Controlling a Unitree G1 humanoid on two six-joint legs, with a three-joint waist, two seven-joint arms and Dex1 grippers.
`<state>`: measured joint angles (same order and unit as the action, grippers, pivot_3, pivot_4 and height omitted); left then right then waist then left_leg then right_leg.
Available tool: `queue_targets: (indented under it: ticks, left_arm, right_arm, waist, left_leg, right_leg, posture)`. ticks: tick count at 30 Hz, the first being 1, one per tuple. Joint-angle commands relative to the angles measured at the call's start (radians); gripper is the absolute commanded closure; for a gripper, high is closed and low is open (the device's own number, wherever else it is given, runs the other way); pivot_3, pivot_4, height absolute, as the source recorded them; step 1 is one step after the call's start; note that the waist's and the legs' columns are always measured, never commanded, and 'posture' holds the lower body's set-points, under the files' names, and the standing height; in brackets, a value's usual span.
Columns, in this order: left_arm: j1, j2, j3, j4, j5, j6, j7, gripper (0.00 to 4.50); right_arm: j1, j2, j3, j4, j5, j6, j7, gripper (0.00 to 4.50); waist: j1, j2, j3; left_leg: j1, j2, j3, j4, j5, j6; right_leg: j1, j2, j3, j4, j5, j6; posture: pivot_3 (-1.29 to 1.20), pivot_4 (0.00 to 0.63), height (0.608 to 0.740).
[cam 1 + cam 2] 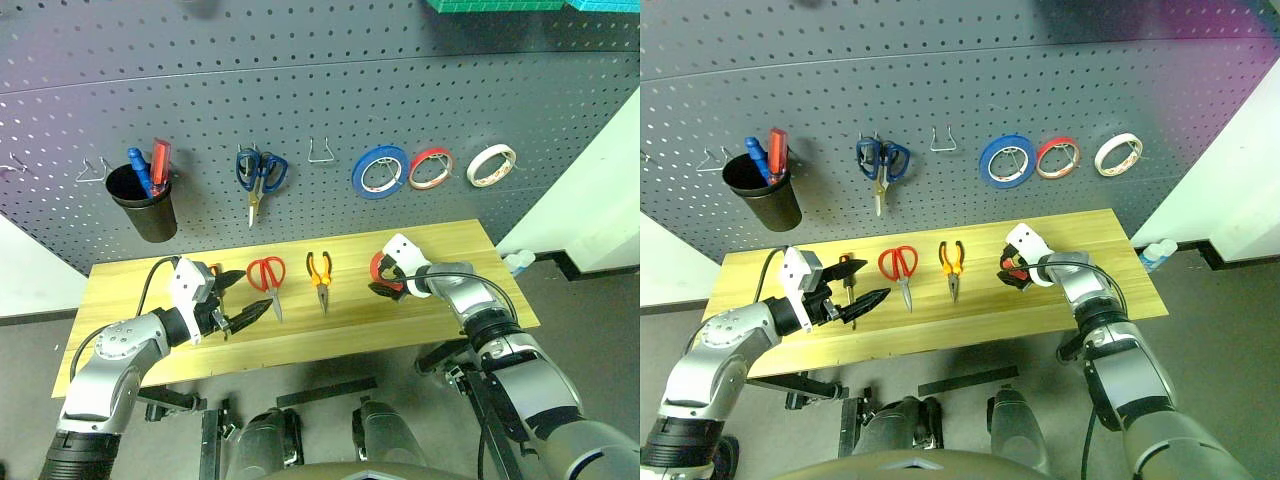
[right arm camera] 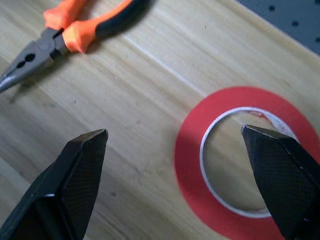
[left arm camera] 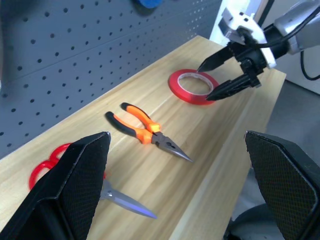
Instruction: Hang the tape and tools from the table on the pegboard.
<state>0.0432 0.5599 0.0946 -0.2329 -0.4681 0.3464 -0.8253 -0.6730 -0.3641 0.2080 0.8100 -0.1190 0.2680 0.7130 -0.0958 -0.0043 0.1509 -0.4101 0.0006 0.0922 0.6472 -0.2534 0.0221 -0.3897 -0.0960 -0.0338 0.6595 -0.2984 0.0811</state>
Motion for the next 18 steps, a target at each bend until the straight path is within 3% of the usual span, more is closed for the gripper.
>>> queue_targets:
  ticks: [1, 18]
  left_arm:
    - [0.017, -0.001, 0.022, -0.059, -0.016, 0.001, 0.013, 0.01]
    - [0.070, 0.001, 0.025, -0.122, -0.036, 0.026, 0.045, 0.01]
  right_arm:
    - [0.000, 0.001, -0.001, -0.009, -0.003, -0.006, 0.002, 0.02]
    - [0.004, 0.006, -0.008, 0.053, -0.017, -0.031, -0.040, 0.02]
  waist:
    - [0.000, 0.002, 0.004]
    - [0.001, 0.003, 0.036]
  left_leg:
    - [0.000, 0.000, 0.000, 0.000, 0.000, 0.000]
    - [0.000, 0.000, 0.000, -0.003, -0.001, 0.001]
  right_leg:
    - [0.000, 0.000, 0.000, 0.000, 0.000, 0.000]
    - [0.000, 0.000, 0.000, -0.005, -0.001, -0.002]
  posture:
    - [-0.07, 0.187, 0.740]
    - [-0.06, 0.208, 0.740]
